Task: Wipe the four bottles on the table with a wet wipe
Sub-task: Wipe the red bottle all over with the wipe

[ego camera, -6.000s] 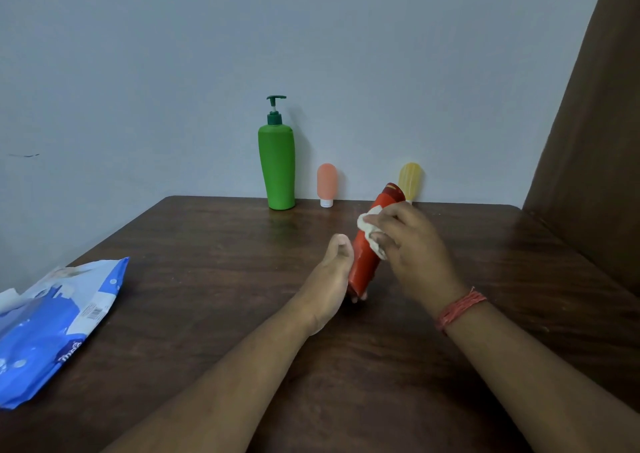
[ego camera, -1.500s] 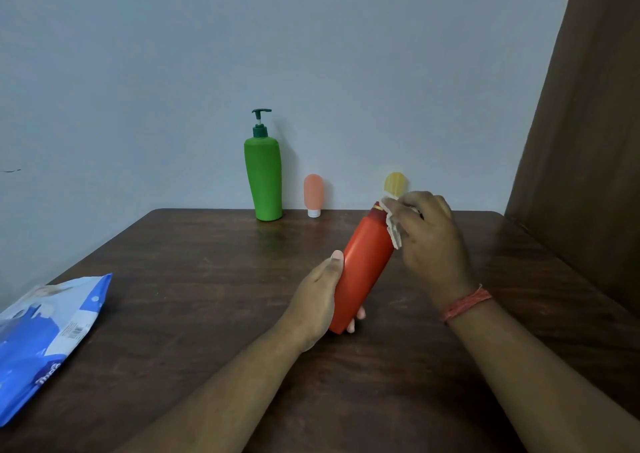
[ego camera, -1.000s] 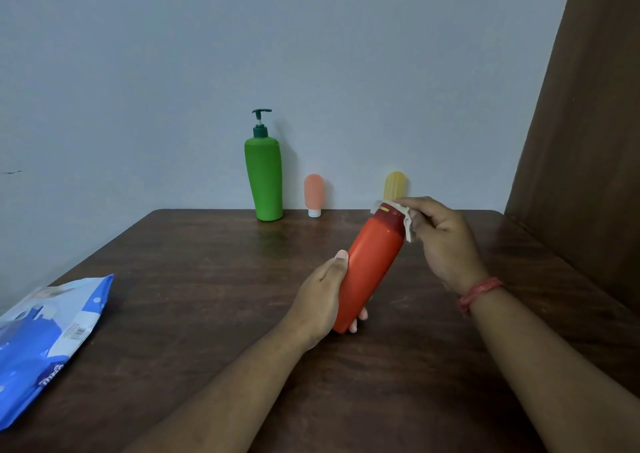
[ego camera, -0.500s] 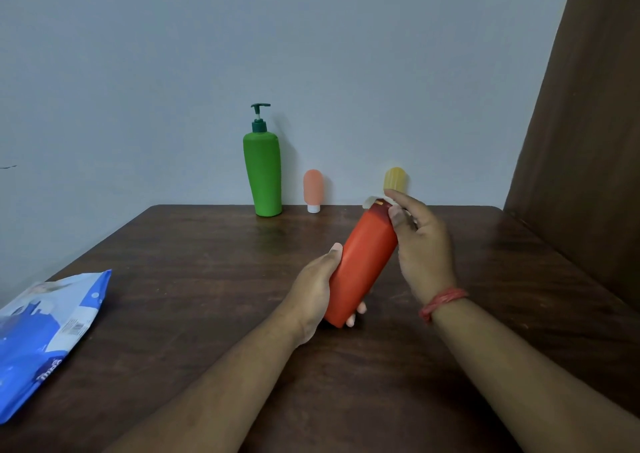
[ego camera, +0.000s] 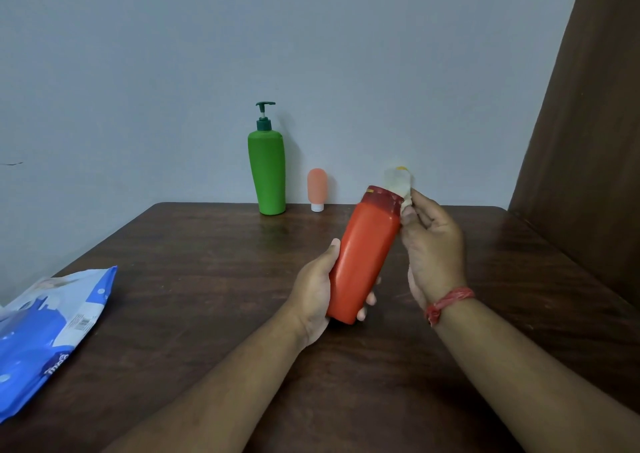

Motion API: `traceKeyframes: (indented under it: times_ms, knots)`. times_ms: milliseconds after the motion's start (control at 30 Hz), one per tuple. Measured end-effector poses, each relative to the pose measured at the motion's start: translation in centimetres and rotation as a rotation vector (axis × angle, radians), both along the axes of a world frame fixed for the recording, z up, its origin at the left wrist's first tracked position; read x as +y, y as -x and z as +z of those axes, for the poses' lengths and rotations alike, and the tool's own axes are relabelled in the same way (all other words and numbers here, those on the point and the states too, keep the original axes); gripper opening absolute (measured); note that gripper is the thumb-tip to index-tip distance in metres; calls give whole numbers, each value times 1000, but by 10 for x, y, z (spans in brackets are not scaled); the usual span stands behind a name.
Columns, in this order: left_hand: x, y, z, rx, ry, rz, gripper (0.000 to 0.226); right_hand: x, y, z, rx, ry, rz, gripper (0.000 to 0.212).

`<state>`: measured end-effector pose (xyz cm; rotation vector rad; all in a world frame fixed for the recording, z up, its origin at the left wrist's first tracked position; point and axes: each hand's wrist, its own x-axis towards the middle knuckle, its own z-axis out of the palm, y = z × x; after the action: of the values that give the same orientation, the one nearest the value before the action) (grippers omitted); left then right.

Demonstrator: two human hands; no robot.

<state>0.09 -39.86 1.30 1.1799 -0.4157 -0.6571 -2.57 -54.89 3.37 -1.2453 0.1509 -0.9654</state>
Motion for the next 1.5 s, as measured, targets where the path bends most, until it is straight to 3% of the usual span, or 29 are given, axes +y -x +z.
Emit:
traceKeyframes:
  times_ms: [367, 433, 667, 900, 1100, 1333, 1500]
  knots:
    - [9, -17, 1, 122, 244, 223, 57, 27, 7, -19, 262, 628, 103, 16]
    - [7, -17, 0, 126, 210, 209, 59, 23, 4, -20, 278, 612, 74, 14]
    - [-2, -6, -3, 144, 51, 42, 58, 7, 5, -4, 97, 188, -29, 24]
    - [2, -21, -3, 159, 200, 306, 54, 32, 5, -19, 255, 362, 199, 11]
    - [12, -30, 1, 290, 285, 431, 53, 48, 4, -28, 290, 451, 276, 18]
    - [18, -37, 2, 360, 451, 460, 51, 56, 5, -36, 387, 397, 366, 12]
    - [15, -30, 3, 307, 405, 370, 58, 54, 6, -34, 308, 229, 370, 6]
